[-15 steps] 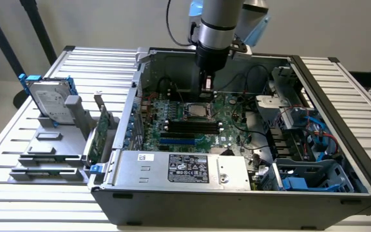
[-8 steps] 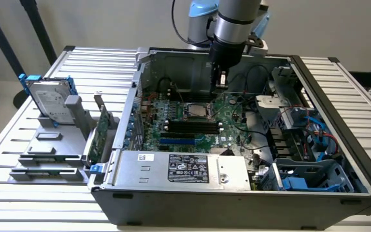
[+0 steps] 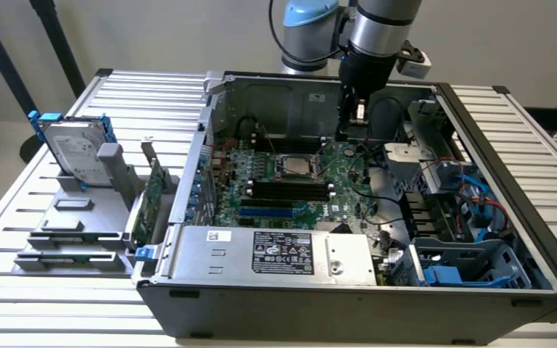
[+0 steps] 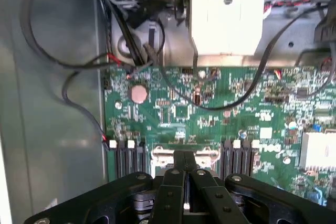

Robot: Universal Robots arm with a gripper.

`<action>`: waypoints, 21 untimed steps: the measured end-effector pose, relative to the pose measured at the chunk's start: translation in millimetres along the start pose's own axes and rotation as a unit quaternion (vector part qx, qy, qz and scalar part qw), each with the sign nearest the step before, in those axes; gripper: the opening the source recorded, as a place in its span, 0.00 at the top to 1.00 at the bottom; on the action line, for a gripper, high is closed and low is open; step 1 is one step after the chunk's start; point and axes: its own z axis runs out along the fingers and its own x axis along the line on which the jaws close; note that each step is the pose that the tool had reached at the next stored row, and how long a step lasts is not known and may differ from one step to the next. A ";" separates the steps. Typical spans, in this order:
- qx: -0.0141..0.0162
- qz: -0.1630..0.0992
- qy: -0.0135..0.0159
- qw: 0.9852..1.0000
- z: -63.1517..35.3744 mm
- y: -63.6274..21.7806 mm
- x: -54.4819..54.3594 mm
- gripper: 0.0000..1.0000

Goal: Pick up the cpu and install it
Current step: 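Close the cpu cover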

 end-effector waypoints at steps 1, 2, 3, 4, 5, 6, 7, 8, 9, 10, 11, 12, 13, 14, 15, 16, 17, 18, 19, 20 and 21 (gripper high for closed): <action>0.000 0.000 0.000 1.000 -0.2 3.8 0.1 0.89; 0.000 0.000 0.001 1.000 -0.4 6.7 0.1 0.89; 0.000 0.000 0.001 1.000 -0.3 8.8 0.2 0.89; 0.000 0.000 0.002 1.000 0.4 10.4 0.3 0.89; 0.000 0.000 0.001 1.000 1.9 11.3 0.2 0.89; 0.000 0.000 0.002 1.000 3.7 11.9 0.2 0.89; 0.000 0.000 0.002 1.000 5.5 12.2 0.1 0.89; 0.000 0.000 0.002 1.000 7.3 12.5 0.0 0.89; 0.000 0.000 0.001 1.000 9.1 12.7 -0.1 0.89; 0.000 0.000 0.001 1.000 11.0 13.0 -0.1 0.89; 0.000 0.000 0.002 1.000 12.8 13.2 -0.2 0.89; 0.000 0.000 0.001 1.000 14.6 13.3 -0.3 0.89; 0.000 0.000 0.001 1.000 16.4 13.4 -0.3 0.89; 0.000 0.000 0.001 1.000 18.2 13.6 -0.4 0.89; 0.000 0.000 0.001 1.000 20.0 13.7 -0.5 0.89; 0.000 0.000 0.002 1.000 21.8 13.8 -0.5 0.89; 0.000 0.000 0.002 1.000 23.6 13.9 -0.6 0.89; 0.000 0.000 0.001 1.000 25.2 14.0 -0.7 0.89; 0.001 0.000 0.001 1.000 26.4 14.1 -0.7 0.89; 0.003 0.000 0.002 1.000 27.0 14.1 -0.7 0.89; 0.006 0.000 0.002 1.000 27.2 14.1 -0.8 0.89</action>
